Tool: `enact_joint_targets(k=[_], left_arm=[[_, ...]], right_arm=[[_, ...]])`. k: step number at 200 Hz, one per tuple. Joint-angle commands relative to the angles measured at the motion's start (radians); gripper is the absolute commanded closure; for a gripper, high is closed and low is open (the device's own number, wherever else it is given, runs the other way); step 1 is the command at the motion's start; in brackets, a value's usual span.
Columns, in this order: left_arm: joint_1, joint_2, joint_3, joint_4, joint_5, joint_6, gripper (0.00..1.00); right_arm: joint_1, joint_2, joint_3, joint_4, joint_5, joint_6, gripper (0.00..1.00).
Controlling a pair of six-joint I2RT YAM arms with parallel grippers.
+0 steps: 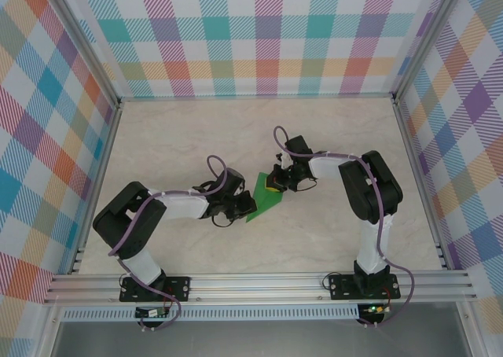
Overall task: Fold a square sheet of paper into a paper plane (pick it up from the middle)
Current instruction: Fourth fold the wing at the center of the table.
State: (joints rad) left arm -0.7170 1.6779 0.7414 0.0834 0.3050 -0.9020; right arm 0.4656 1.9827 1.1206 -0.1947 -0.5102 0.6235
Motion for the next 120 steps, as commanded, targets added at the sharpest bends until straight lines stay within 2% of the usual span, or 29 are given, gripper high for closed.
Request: enact_joint_targets(k=[1, 71, 120], left_arm=[[-0.008, -0.015, -0.023, -0.028, 0.005, -0.013, 0.91], [-0.015, -0.043, -0.064, -0.065, 0.022, -0.017, 0.91], [-0.035, -0.078, -0.062, -0.173, 0.019, 0.065, 0.9]], right_arm=[[-0.002, 0.083, -0.033, -0.123, 0.137, -0.009, 0.99], [-0.003, 0.086, -0.031, -0.129, 0.142, -0.005, 0.99], [-0.002, 0.09, -0.031, -0.134, 0.148, -0.004, 0.99]])
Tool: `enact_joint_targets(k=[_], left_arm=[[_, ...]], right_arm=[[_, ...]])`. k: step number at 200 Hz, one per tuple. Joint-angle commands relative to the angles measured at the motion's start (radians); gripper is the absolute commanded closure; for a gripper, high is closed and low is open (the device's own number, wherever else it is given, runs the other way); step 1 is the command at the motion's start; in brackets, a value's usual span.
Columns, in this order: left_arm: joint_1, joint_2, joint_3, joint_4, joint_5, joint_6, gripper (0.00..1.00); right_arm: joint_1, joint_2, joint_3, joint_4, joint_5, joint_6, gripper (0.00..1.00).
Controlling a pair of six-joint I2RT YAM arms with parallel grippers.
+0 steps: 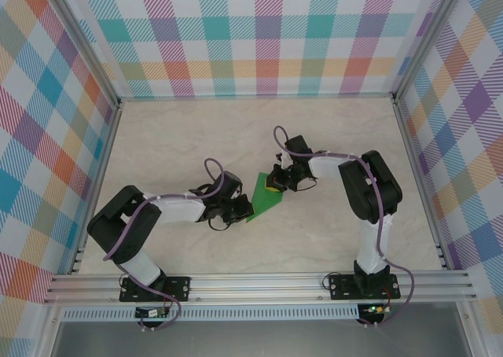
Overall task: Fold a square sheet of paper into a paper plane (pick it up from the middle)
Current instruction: Fourth fold the wing at the center of the table.
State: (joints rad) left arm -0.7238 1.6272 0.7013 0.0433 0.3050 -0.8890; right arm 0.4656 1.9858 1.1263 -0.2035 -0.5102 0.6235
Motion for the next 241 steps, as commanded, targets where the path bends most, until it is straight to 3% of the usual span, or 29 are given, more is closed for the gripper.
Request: enact_joint_targets(k=[1, 42, 82, 143, 191, 215, 241], left_arm=[[-0.029, -0.027, -0.023, -0.135, 0.02, 0.053, 0.9], [-0.042, -0.018, -0.028, -0.163, 0.027, 0.075, 0.91], [-0.043, -0.059, -0.017, -0.247, -0.054, 0.091, 0.91], [-0.043, -0.128, 0.038, -0.131, 0.015, 0.1, 0.88], [-0.043, -0.06, 0.12, -0.09, -0.018, 0.109, 0.89], [-0.043, -0.04, 0.131, -0.103, -0.06, 0.087, 0.91], [-0.043, -0.076, 0.134, -0.243, -0.19, 0.087, 0.86]], right_arm=[[-0.003, 0.087, -0.037, -0.125, 0.148, -0.005, 0.99], [-0.004, 0.09, -0.036, -0.133, 0.155, -0.005, 0.99], [-0.004, 0.091, -0.034, -0.139, 0.156, -0.005, 0.99], [-0.004, 0.096, -0.031, -0.145, 0.16, -0.002, 0.99], [-0.004, 0.098, -0.031, -0.148, 0.161, 0.004, 1.0], [-0.004, 0.096, -0.034, -0.15, 0.164, 0.002, 1.0], [-0.004, 0.091, -0.036, -0.15, 0.165, 0.004, 1.0]])
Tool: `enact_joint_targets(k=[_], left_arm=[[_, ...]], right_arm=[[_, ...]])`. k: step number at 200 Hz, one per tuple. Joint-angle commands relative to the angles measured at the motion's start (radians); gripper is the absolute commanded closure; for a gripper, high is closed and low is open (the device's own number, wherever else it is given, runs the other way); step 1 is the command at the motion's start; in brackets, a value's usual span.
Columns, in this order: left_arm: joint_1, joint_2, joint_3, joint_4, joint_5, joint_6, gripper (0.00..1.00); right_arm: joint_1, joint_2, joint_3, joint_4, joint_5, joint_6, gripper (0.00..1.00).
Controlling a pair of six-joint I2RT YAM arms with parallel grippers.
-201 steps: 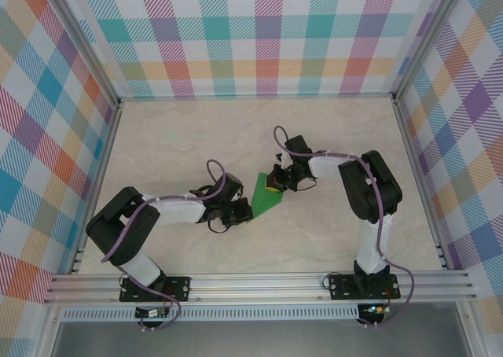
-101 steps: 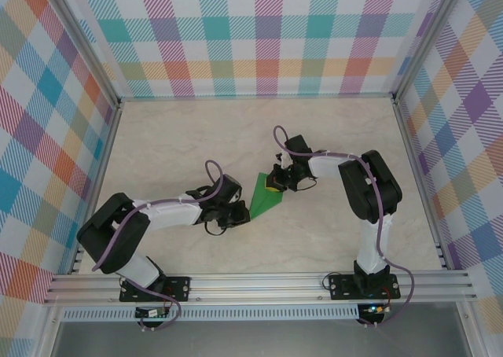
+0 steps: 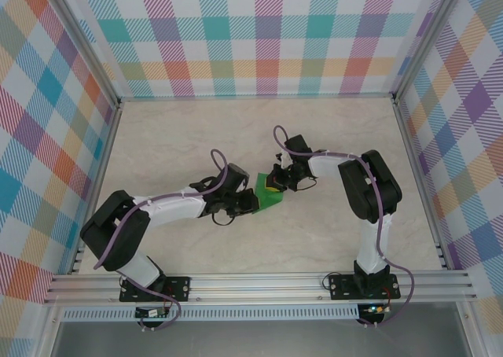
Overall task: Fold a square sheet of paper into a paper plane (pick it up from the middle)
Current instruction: Fourth fold the wing at the center of the table.
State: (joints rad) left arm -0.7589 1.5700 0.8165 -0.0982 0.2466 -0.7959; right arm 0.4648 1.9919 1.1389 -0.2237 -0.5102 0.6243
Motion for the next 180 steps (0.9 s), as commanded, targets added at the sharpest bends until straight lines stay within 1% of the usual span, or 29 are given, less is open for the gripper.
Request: enact_joint_targets(k=[1, 17, 41, 54, 69, 82, 104, 114, 124, 153, 180], left_arm=[[-0.008, -0.021, 0.017, -0.105, -0.134, -0.006, 0.86], [-0.008, -0.066, -0.006, -0.138, -0.154, -0.003, 0.77], [-0.007, -0.124, -0.039, -0.169, -0.15, -0.003, 0.69], [-0.008, -0.154, -0.057, -0.14, -0.132, -0.002, 0.65], [-0.008, -0.162, -0.059, -0.077, -0.077, 0.015, 0.64], [-0.008, -0.134, -0.039, -0.025, -0.037, 0.018, 0.68], [-0.008, -0.049, 0.017, 0.047, 0.024, 0.02, 0.79], [-0.008, -0.006, 0.043, 0.055, 0.03, 0.026, 0.84], [-0.008, 0.027, 0.061, 0.062, 0.027, 0.028, 0.87], [-0.008, 0.089, 0.066, 0.066, 0.017, 0.027, 0.91], [-0.008, 0.114, 0.033, 0.063, 0.007, 0.021, 0.92]], right_arm=[[-0.003, 0.084, -0.048, -0.13, 0.165, 0.002, 1.0], [-0.003, 0.085, -0.048, -0.13, 0.165, 0.003, 1.0], [-0.003, 0.088, -0.045, -0.131, 0.165, 0.002, 1.0], [-0.003, 0.087, -0.044, -0.133, 0.165, 0.001, 1.0], [-0.004, 0.09, -0.045, -0.135, 0.168, -0.001, 1.0], [-0.003, 0.091, -0.045, -0.134, 0.168, 0.0, 1.0], [-0.003, 0.093, -0.047, -0.134, 0.17, 0.001, 1.0], [-0.004, 0.093, -0.048, -0.134, 0.17, 0.003, 1.0], [-0.003, 0.093, -0.05, -0.134, 0.168, 0.003, 1.0], [-0.003, 0.09, -0.051, -0.135, 0.167, 0.003, 1.0], [-0.003, 0.09, -0.052, -0.137, 0.165, 0.001, 1.0]])
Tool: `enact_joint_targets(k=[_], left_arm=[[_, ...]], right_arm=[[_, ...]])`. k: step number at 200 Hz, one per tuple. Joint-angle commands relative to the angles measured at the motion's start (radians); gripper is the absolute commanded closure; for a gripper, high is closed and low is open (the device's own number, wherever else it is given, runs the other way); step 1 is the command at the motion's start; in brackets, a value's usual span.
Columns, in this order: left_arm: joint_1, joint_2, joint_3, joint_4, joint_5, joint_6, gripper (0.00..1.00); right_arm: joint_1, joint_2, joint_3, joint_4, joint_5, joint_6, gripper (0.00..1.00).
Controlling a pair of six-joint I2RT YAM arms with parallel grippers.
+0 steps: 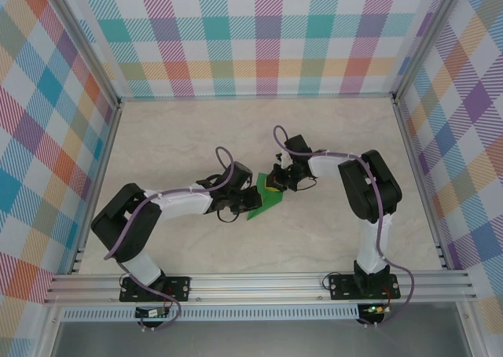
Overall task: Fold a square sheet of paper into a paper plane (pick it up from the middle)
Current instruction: Fourth fold the wing at the center of the table.
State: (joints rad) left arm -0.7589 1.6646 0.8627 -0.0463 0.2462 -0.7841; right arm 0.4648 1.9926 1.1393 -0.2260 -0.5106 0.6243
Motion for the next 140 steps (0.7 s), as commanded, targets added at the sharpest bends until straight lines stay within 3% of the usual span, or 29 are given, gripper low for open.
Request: enact_joint_targets(k=[1, 140], left_arm=[[-0.008, 0.019, -0.014, 0.011, 0.006, 0.008, 0.92], [-0.008, 0.027, -0.126, -0.034, -0.006, -0.012, 0.95]], right_arm=[[-0.003, 0.089, -0.053, -0.134, 0.165, 0.0, 1.0], [-0.005, 0.094, -0.046, -0.15, 0.173, -0.002, 1.0]])
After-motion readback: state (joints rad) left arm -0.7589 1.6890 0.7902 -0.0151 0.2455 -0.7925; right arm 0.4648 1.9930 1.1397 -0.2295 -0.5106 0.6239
